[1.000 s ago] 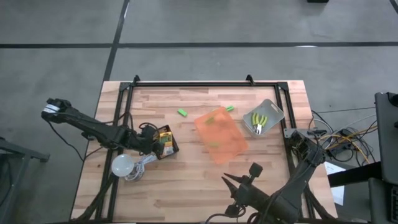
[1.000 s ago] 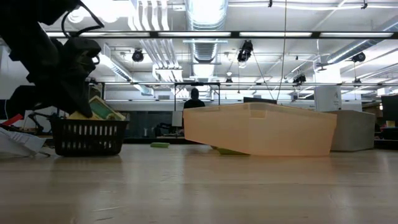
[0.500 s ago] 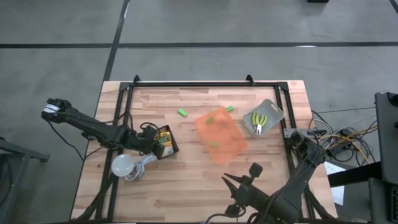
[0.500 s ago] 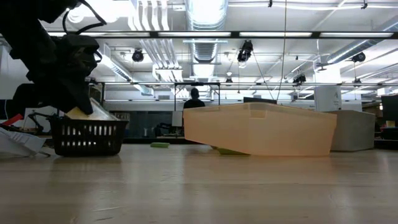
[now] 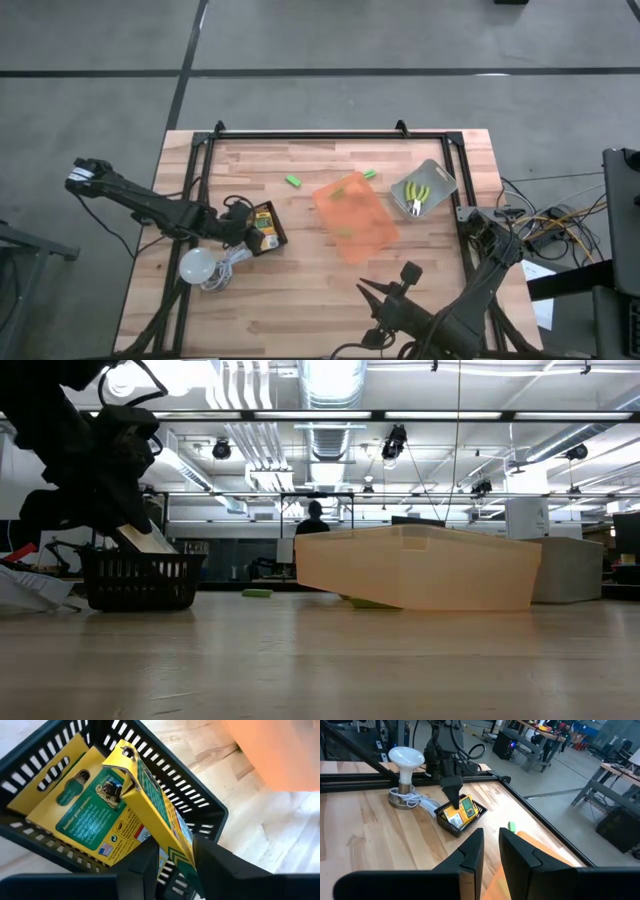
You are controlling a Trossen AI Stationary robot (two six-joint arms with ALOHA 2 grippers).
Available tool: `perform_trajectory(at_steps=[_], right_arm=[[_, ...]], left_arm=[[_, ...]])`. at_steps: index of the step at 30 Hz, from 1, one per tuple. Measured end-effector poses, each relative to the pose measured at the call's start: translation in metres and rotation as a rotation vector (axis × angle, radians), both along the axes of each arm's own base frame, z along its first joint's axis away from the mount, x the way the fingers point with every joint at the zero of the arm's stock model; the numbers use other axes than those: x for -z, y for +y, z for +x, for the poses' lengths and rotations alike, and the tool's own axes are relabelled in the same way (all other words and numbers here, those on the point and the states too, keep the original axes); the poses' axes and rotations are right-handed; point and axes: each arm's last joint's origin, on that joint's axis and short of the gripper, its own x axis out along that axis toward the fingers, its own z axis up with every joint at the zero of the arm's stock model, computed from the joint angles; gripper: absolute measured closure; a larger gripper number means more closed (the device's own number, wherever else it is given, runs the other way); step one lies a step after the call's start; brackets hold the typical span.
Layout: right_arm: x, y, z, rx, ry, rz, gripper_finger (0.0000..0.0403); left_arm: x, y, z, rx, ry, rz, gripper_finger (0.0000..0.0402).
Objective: Pick & Place School Supplies
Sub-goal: Put the yellow crayon box into the black bin
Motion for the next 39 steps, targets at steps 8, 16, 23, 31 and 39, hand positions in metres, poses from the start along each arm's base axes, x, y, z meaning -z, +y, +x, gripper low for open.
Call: perform_trajectory(at_steps=[8, 16, 23, 31, 39], right_arm=[[0.0, 0.0, 0.0, 0.0, 0.001, -0.001, 0.0346], [0.0, 0.0, 0.0, 0.0, 0.001, -0.001, 0.0346], [0.0, 0.0, 0.0, 0.0, 0.001, -0.001, 0.0346], [0.0, -0.0001, -0.0001, -0.001, 0.003, -0.004, 0.0346], [0.0001, -0.0001, -0.0001, -0.001, 0.003, -0.004, 0.0346]], left_arm=[[0.0005, 0.0004, -0.0009, -0.057, 0.0, -0.046, 0.028], [0.0018, 0.0006, -0.0025, -0.09, 0.017, -0.082, 0.028], [0.0021, 0.0004, -0.0026, -0.067, 0.024, -0.07, 0.028], [0.0021, 0.0003, -0.0027, -0.046, 0.027, -0.056, 0.0245], [0.0014, 0.0004, -0.003, -0.09, 0.016, -0.096, 0.0197]])
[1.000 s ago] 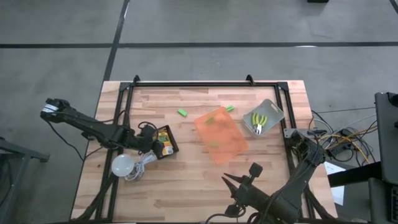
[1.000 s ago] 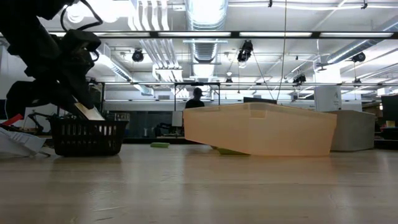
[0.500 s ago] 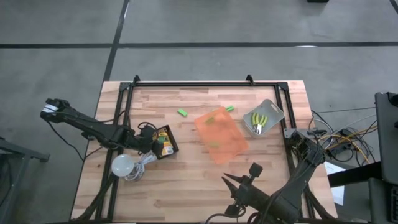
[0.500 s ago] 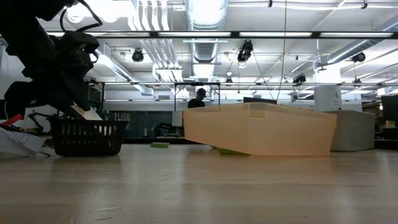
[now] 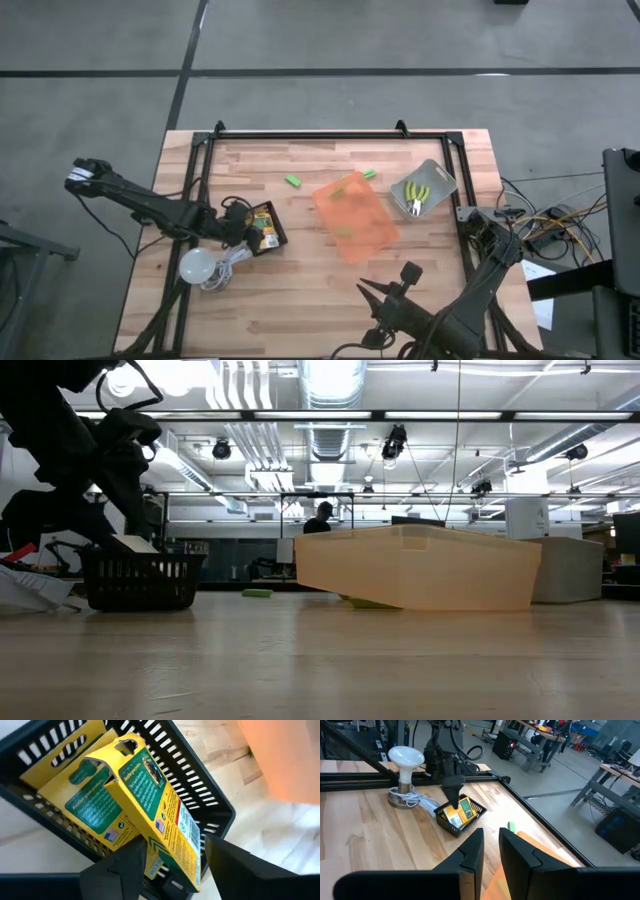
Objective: Pick & Place School Supplies
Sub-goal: Put the yellow crayon box into the black bin, then put the green eraser into the orange bin
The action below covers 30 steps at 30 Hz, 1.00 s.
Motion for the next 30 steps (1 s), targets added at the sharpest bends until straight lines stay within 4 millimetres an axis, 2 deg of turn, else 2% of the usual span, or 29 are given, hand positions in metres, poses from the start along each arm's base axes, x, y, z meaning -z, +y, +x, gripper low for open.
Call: perform_trajectory(at_steps=[5, 13, 24, 30], right_arm=[[0.0, 0.0, 0.0, 0.001, -0.001, 0.002, 0.0346], [0.001, 0.0, 0.0, -0.003, 0.019, 0.016, 0.0346], [0.002, 0.0, 0.0, -0.006, 0.029, 0.007, 0.0346], [0.003, -0.001, -0.001, -0.006, 0.043, -0.009, 0.0346]], left_arm=[[-0.003, 0.001, -0.002, -0.086, -0.032, -0.079, 0.0195], [-0.008, 0.002, -0.006, -0.09, -0.055, -0.091, 0.0195], [-0.009, 0.007, -0.02, -0.102, -0.001, -0.078, 0.0195], [-0.026, 0.007, -0.02, -0.076, -0.087, -0.092, 0.0195]])
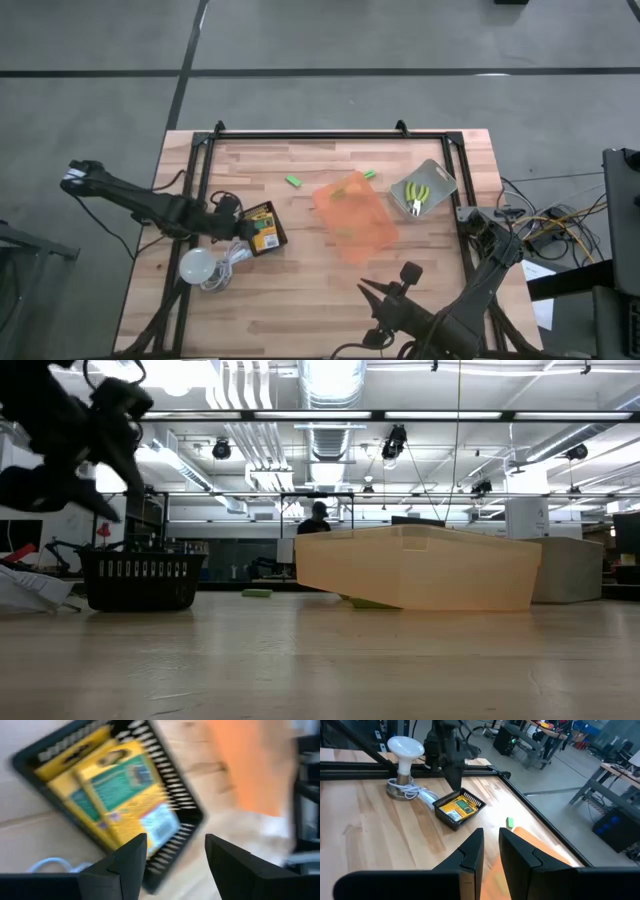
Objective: Pick & Place School Supplies
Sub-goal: Put the green eraser into the orange bin
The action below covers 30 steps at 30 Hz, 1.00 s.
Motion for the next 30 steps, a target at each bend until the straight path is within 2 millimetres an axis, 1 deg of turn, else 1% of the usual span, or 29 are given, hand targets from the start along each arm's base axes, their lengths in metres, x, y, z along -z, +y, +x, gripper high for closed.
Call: perform_trajectory(at_steps=[3, 5, 8, 11, 15, 17, 20, 25, 30], right_arm=[[0.0, -0.001, 0.0, 0.0, 0.005, -0.007, 0.0346], [0.0, -0.001, 0.0, -0.002, 0.008, -0.011, 0.0346], [0.0, -0.002, 0.001, -0.001, 0.01, -0.025, 0.0346], [-0.001, -0.005, 0.002, 0.011, 0.0, -0.013, 0.0346], [-0.009, -0.011, 0.001, 0.032, -0.035, 0.03, 0.0346], [-0.014, -0.014, 0.0, 0.04, -0.052, 0.05, 0.0346], [-0.023, -0.02, -0.003, 0.053, -0.083, 0.088, 0.0346], [-0.045, -0.034, -0.012, 0.065, -0.132, 0.144, 0.0346], [-0.064, -0.054, -0.017, 0.082, -0.155, 0.165, 0.0346]], left_arm=[[-0.016, -0.001, 0.003, 0.059, -0.083, 0.045, 0.0195], [-0.028, -0.002, 0.006, 0.129, -0.152, 0.115, 0.0195], [-0.049, -0.003, 0.013, 0.257, -0.279, 0.316, 0.0195], [-0.074, -0.006, 0.021, 0.363, -0.456, 0.53, 0.0195], [-0.101, -0.007, 0.024, 0.403, -0.656, 0.763, 0.0195], [-0.11, -0.007, 0.022, 0.414, -0.706, 0.847, 0.0195], [-0.118, -0.006, 0.018, 0.42, -0.723, 0.909, 0.0195], [-0.117, -0.002, 0.015, 0.376, -0.694, 0.938, 0.0195], [-0.115, -0.004, 0.019, 0.352, -0.699, 0.862, 0.0195]])
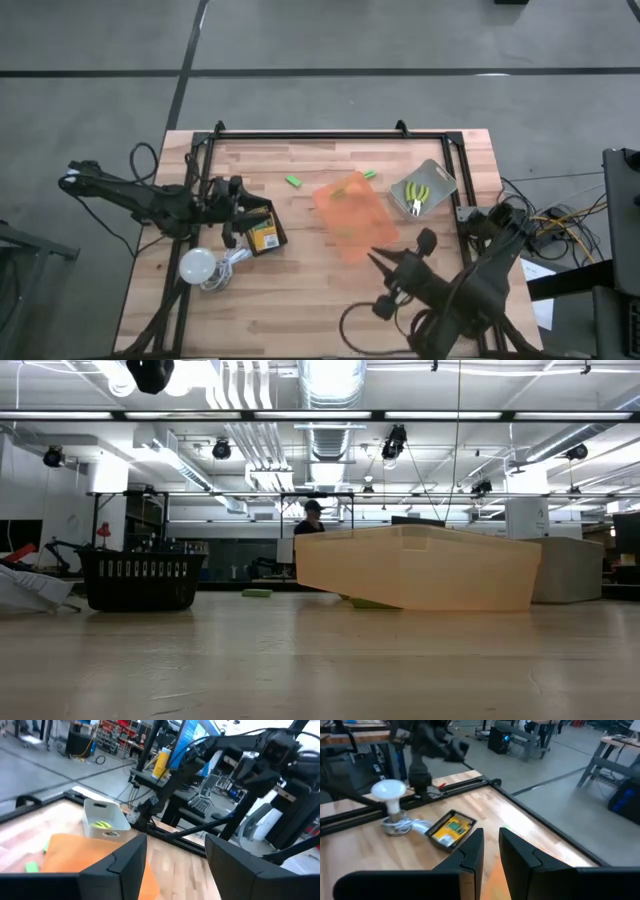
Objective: Pick & Place School Supplies
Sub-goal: Put the green eraser into the orange bin
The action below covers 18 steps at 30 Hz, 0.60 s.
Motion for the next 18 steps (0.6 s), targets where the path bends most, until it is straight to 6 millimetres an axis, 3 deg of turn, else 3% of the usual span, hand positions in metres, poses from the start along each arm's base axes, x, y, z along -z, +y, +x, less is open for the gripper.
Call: perform_trajectory(at_steps=[9, 18], right_arm=[[-0.037, -0.046, -0.012, 0.027, 0.006, -0.03, 0.0346], [-0.069, -0.087, -0.035, 0.046, -0.001, -0.054, 0.0346]], left_arm=[[-0.001, 0.007, 0.006, -0.101, 0.034, 0.153, 0.0195], [-0.049, 0.046, -0.004, -0.352, 0.057, 0.472, 0.0195]])
